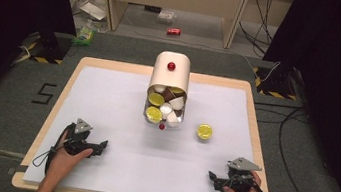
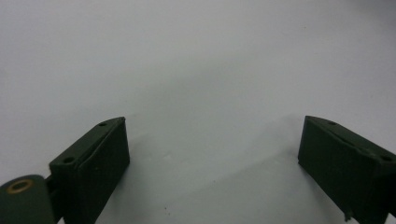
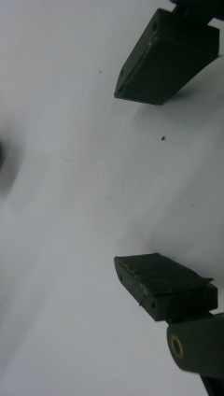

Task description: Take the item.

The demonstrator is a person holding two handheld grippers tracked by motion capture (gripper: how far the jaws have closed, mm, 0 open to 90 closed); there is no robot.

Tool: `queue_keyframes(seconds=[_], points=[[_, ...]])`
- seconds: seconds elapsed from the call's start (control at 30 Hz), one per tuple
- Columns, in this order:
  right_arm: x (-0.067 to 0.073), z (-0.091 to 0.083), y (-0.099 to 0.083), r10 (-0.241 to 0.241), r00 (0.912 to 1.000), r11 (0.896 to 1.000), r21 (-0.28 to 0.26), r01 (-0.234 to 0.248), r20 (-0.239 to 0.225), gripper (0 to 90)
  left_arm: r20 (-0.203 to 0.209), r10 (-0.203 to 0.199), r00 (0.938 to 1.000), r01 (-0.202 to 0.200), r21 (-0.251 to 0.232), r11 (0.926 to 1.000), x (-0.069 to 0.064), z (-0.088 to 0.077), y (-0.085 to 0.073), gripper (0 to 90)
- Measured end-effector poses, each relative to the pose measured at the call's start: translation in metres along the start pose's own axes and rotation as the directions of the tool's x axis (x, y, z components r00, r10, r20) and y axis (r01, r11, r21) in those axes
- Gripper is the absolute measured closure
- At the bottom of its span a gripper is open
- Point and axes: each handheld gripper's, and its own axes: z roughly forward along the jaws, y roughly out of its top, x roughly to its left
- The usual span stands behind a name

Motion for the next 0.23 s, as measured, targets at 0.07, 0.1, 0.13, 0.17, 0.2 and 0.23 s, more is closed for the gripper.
queue_keyframes(seconds=[0.07,0.1,0.13,0.17,0.2,0.23], points=[[-0.0003,0.0000,0.0000,-0.004,1.0000,1.000,0.000,0.004,0.000,16.9,0.000,0.000,1.0000,0.000,0.000,1.0000,0.0000,0.0000,0.0000,8.2],[-0.0002,0.0001,0.0000,-0.003,1.0000,1.000,0.000,0.003,0.000,16.9,0.000,0.000,1.0000,0.000,0.000,1.0000,0.0000,0.0000,0.0000,8.2],[-0.0003,0.0000,0.0000,-0.004,1.0000,1.000,0.000,0.004,-0.001,16.9,0.001,0.000,1.0000,0.000,0.000,1.0000,0.0001,0.0001,0.0000,8.2],[-0.0002,0.0001,0.0000,-0.003,1.0000,1.000,0.000,0.003,-0.001,16.9,0.001,-0.001,1.0000,0.001,0.000,1.0000,0.0001,0.0001,0.0000,8.2],[-0.0003,-0.0001,0.0000,-0.004,1.0000,1.000,0.001,0.004,-0.002,16.8,0.001,-0.001,1.0000,0.001,0.000,1.0000,0.0001,0.0001,0.0000,8.2],[-0.0001,0.0000,0.0000,-0.002,1.0000,1.000,0.001,0.002,-0.001,16.8,0.001,-0.001,1.0000,0.001,0.000,1.0000,0.0001,0.0001,0.0000,8.2]])
